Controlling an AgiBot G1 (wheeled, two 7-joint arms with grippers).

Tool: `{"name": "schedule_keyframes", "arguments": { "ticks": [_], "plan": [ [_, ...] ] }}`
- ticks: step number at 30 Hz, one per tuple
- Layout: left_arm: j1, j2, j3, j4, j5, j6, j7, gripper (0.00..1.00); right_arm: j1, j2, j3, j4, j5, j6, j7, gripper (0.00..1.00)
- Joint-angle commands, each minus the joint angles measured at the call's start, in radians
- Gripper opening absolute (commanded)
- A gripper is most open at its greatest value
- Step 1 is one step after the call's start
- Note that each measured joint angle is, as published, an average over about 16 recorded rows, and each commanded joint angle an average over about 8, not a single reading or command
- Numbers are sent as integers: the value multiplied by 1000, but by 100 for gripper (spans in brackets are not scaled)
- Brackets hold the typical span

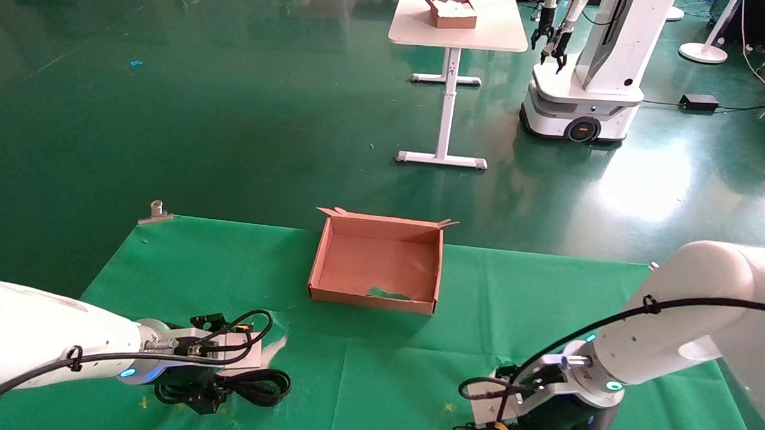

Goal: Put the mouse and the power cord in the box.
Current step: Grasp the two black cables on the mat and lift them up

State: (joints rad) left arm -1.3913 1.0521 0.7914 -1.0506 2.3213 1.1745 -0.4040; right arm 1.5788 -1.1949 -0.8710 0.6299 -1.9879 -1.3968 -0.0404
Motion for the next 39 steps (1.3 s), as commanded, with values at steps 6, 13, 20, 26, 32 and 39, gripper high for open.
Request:
{"name": "schedule_keyframes", "arguments": {
  "ticks": [6,13,20,26,32,39],
  "plan": [
    [0,0,0,-1,0,0,0,0,-2,3,1,6,1,-1,2,0],
    [0,0,0,-1,0,0,0,0,-3,4,1,9,1,-1,2,0],
    [0,0,0,-1,1,0,0,0,-3,5,2,10,2,-3,3,0],
    [0,0,0,-1,1,-1,0,0,-3,5,2,11,3,-4,3,0],
    [0,0,0,-1,1,-1,0,0,-3,5,2,12,3,-4,3,0],
    [0,0,0,-1,2,-1,0,0,-4,6,2,12,3,-3,3,0]
  ]
}}
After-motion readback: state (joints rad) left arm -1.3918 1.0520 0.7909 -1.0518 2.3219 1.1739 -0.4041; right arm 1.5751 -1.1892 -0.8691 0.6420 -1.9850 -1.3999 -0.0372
